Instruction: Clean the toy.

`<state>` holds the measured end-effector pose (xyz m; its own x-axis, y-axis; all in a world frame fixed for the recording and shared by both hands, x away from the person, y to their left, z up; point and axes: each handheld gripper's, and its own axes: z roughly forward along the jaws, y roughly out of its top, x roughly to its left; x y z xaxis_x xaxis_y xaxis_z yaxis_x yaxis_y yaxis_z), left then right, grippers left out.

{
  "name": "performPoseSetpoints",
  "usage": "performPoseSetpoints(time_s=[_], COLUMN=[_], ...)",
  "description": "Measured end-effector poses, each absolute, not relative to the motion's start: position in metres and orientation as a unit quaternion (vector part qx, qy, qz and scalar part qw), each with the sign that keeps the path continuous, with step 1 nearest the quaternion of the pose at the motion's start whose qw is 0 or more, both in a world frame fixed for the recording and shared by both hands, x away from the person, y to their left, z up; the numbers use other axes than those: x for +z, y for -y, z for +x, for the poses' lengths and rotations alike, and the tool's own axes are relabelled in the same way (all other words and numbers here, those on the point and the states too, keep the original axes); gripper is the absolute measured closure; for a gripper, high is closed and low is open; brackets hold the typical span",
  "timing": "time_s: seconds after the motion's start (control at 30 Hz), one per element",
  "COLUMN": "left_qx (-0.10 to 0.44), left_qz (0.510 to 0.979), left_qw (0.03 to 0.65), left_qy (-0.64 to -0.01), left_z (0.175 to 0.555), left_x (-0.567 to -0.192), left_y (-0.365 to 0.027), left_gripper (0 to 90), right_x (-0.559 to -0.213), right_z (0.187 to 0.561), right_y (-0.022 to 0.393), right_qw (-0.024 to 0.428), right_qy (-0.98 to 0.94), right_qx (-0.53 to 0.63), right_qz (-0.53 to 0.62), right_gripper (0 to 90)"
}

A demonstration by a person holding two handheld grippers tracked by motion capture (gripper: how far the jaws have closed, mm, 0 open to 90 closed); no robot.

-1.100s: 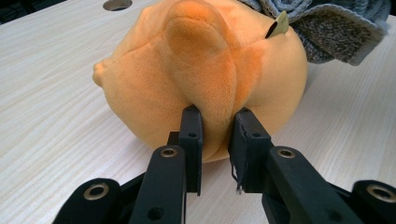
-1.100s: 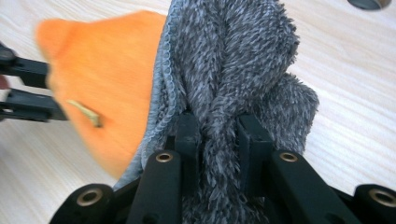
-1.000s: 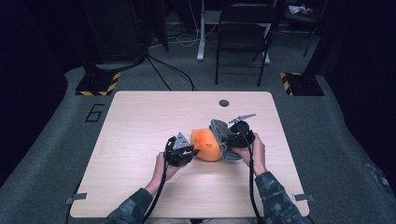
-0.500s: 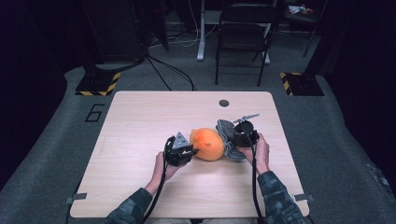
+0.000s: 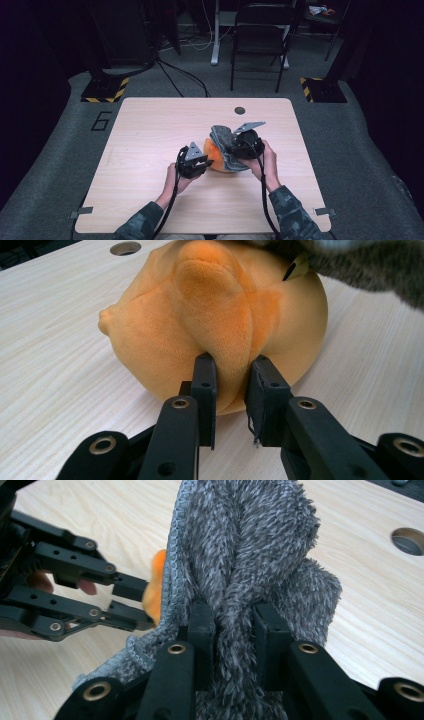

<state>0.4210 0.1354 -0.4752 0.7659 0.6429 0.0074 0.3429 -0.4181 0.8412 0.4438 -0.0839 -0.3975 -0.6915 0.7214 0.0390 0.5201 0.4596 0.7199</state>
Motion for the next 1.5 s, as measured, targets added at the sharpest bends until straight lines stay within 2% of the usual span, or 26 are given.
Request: performPoseSetpoints(time_s=[0.23,0.77,1.13,1.27,1.5], left_qx=[0.164,0.164,0.161,0.165,0.160], left_qz=[0.829,0.828,0.828,0.825,0.827], left_qw=[0.448,0.449,0.451,0.453,0.450], left_qy=[-0.292,-0.293,-0.293,-0.296,-0.296], left_z=[0.421,0.422,0.422,0.423,0.424], left_x=[-0.475,-0.476,-0.476,-0.476,-0.476], left_y=[-0.135,-0.136,-0.137,-0.137,-0.139], left_gripper=[74.7,74.9,74.8,74.8,74.7], right_x=[-0.407,-0.436,-0.457,-0.450,-0.410], right_z=[0.449,0.475,0.484,0.483,0.466], right_y=[0.086,0.126,0.136,0.137,0.126], right_qw=[0.133,0.101,0.106,0.115,0.137], right_qy=[-0.845,-0.824,-0.818,-0.819,-0.818], right_qx=[0.354,0.326,0.295,0.289,0.330], right_qz=[0.378,0.453,0.482,0.482,0.451], right_gripper=[73.3,73.3,73.4,73.5,73.5])
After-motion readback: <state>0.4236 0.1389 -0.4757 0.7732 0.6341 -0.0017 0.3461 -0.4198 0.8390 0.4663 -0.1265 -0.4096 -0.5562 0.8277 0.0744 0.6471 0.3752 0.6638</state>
